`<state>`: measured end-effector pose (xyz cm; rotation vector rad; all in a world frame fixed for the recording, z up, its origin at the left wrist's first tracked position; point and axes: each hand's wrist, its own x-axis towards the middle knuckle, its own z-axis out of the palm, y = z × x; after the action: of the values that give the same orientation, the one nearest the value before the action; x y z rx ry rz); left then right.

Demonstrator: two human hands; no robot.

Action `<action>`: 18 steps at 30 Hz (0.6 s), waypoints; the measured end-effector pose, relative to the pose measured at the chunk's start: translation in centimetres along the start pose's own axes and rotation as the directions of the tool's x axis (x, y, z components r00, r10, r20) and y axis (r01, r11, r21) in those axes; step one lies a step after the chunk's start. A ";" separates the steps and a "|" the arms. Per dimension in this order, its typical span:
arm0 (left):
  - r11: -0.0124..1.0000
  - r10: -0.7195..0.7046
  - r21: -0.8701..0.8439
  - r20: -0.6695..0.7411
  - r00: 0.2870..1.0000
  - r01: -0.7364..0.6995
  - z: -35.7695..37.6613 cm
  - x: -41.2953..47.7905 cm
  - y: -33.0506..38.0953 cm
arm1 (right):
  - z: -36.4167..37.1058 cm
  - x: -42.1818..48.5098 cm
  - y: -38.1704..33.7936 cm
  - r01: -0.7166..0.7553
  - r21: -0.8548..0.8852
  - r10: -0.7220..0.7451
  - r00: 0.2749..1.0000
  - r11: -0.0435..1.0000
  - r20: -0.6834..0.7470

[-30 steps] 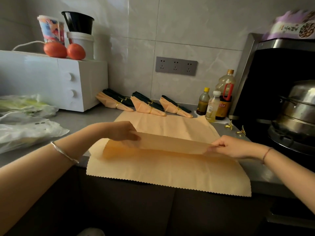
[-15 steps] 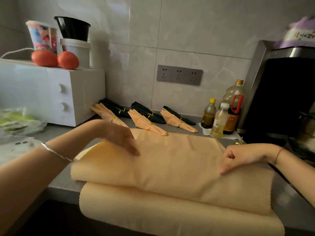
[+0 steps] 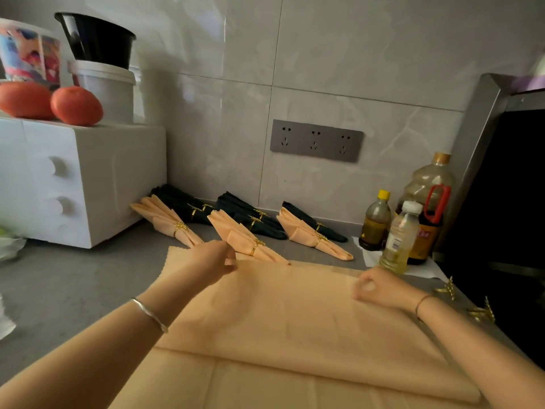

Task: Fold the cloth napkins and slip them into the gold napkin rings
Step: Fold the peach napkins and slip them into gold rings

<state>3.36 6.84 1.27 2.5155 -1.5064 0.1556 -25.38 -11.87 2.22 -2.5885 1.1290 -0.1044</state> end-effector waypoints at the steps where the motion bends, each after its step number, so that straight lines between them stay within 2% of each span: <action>1: 1.000 -0.005 0.014 -0.003 1.000 0.006 0.9 0.2 0.0 | 0.3 0.5 0.2 -0.002 -0.020 0.002 1.000 1.000 0.004; 4: 1.000 0.001 0.013 -0.049 0.999 0.000 3.1 0.4 -0.5 | 0.9 1.9 -0.5 0.031 -0.041 -0.032 0.999 0.999 -0.005; 8: 0.992 -0.047 -0.122 -0.160 0.986 0.028 2.9 1.6 -2.3 | 2.2 4.7 -4.6 0.152 0.080 -0.142 0.982 0.985 -0.126; 11: 0.930 -0.239 -0.301 -0.060 0.969 0.211 2.5 3.0 -4.6 | 3.7 7.2 -8.5 0.227 0.143 -0.202 0.964 0.963 -0.174; 13: 0.885 -0.301 -0.359 0.048 0.953 0.297 2.8 3.9 -6.8 | 4.8 8.8 -11.0 0.259 0.164 -0.227 0.954 0.952 -0.194; 16: 0.864 -0.322 -0.341 0.191 0.927 0.370 3.2 4.3 -9.3 | 6.6 11.1 -13.5 0.273 0.198 -0.236 0.953 0.941 -0.193; 18: 0.884 -0.279 -0.323 0.219 0.935 0.340 3.8 5.0 -10.3 | 7.7 12.5 -14.4 0.277 0.208 -0.239 0.953 0.938 -0.188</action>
<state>14.75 6.40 -2.68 2.4670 -1.0380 -0.3561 -5.21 -9.79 -1.29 -2.5353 0.7633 -0.4829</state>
